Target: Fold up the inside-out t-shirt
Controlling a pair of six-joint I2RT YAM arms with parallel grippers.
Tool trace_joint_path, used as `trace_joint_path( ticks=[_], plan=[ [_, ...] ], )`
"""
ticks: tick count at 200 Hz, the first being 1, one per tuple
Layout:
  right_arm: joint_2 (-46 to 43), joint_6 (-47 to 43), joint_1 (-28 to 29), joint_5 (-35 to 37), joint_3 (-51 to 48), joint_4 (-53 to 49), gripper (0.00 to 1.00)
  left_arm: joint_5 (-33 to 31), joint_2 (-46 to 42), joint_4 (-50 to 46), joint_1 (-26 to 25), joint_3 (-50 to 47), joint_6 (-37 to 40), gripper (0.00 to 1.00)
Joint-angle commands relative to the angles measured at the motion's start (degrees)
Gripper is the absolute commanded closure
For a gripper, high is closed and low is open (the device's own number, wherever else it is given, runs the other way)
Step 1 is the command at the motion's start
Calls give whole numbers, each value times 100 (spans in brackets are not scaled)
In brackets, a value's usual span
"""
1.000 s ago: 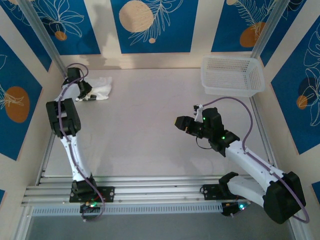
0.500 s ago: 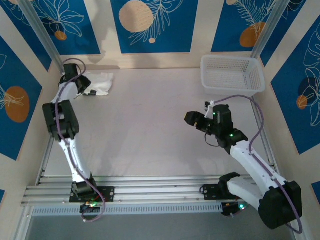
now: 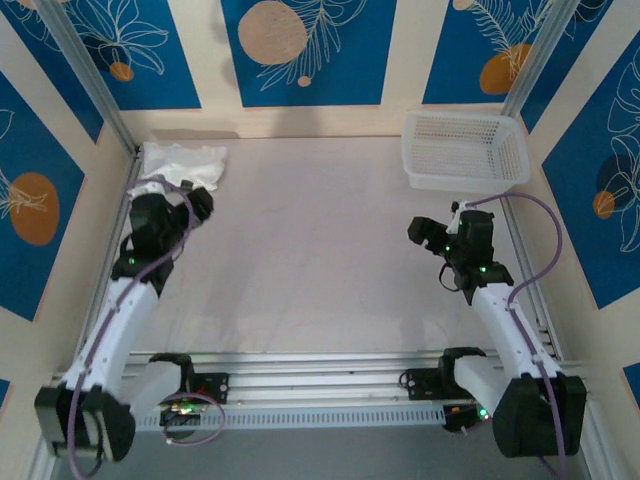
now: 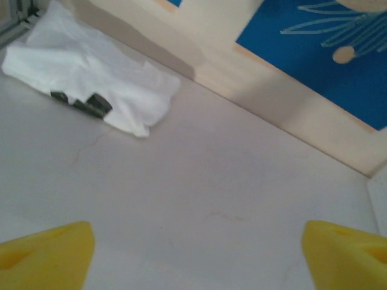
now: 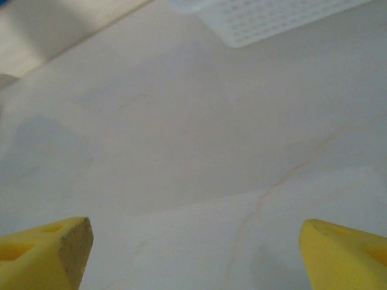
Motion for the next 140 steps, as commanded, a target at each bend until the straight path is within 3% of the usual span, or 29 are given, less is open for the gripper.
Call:
trace_joint_path(
  ticks=[1, 30, 39, 64, 73, 79, 95, 110, 124, 140],
  plan=[
    [308, -844, -43, 472, -764, 1546, 11, -1054, -467, -50, -460, -622, 776, 1],
    [1416, -1166, -75, 697, -1084, 3269, 11, -2104, -787, 1099, -657, -1663, 1720, 1],
    [1705, -1182, -61, 740, -907, 3359, 11, -2263, -763, 1305, -656, -1835, 1914, 1],
    [2501, -1482, 131, 1165, -1416, 5656, 11, -2419, -396, 1961, -562, -2222, 2184, 1],
    [3053, -1562, -51, 418, -1596, 6503, 3, -2222, -234, 2330, -442, -2389, 2278, 1],
    [3254, -1611, -25, 371, -1543, 6769, 1, -1975, -104, 2664, -317, -2508, 2341, 1],
    [3073, -1805, -4, 9, -1153, 5688, 1, -1089, 352, 3523, 109, -2663, 2377, 1],
    [3048, -1621, -57, 255, -1155, 5679, 1, -604, 1145, 4236, 422, -2514, 2370, 1],
    [3101, -1615, 171, 1126, -1254, 5968, 1, -105, 1863, 4424, 532, -2151, 2850, 1],
    [3136, -1701, 226, 1027, -1145, 5793, 1, 233, 2286, 4520, 755, -2072, 2775, 1]
  ],
)
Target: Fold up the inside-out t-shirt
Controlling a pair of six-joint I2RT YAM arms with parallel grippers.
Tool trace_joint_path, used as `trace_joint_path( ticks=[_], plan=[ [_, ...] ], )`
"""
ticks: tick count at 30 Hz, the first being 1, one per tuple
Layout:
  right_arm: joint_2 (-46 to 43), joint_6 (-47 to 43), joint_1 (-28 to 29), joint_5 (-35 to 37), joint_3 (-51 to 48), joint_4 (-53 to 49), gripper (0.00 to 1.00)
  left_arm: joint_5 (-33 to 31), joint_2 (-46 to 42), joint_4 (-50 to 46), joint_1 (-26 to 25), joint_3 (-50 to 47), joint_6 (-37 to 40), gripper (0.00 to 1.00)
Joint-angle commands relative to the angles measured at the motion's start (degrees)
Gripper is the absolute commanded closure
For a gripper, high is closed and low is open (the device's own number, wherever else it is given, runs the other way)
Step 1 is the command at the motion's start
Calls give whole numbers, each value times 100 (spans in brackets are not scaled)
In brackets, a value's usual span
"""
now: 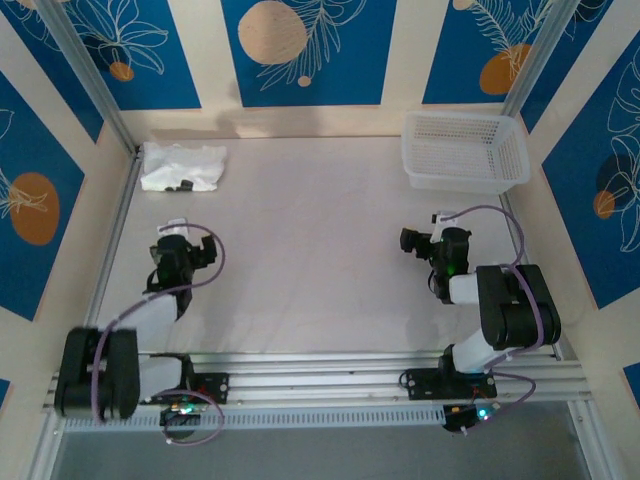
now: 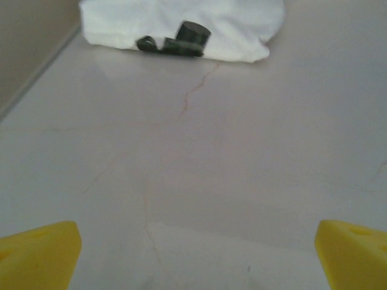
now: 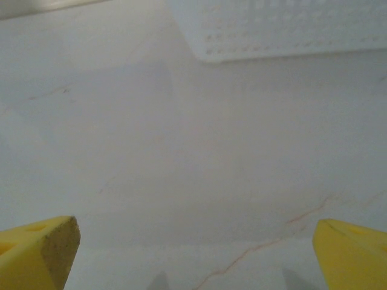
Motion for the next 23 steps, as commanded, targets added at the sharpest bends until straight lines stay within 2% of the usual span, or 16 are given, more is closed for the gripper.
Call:
trace_joint_path(
  ticks=[1, 2, 3, 4, 5, 6, 7, 8, 9, 23],
  plan=[
    [-11, -203, 122, 355, 170, 322, 1, 1011, 482, 975, 266, 247, 312, 1],
    [-47, -186, 103, 324, 194, 236, 1, 1100, 686, 1571, 320, -15, 272, 1],
    [-53, -177, 72, 250, 124, 357, 1, 1258, 1088, 2718, 322, -398, 302, 1],
    [-34, -189, 73, 261, 125, 386, 1, 1559, 1413, 3220, 277, -551, 520, 1],
    [-53, -201, 90, 286, 167, 263, 1, 1506, 1748, 3596, 242, -460, 504, 1],
    [-24, -205, 87, 267, 191, 272, 1, 1651, 1709, 2863, 242, -122, 564, 1],
    [-41, -202, 81, 238, 165, 299, 1, 1397, 1528, 1890, 79, 201, 738, 1],
    [-42, -193, 71, 217, 188, 251, 1, 1108, 1685, 2264, -136, 160, 901, 1],
    [-37, -193, 68, 208, 180, 277, 1, 1020, 1651, 2092, -203, 205, 948, 1],
    [-39, -244, 82, 150, 177, 273, 1, 1146, 1599, 1964, -195, 241, 973, 1]
  ],
)
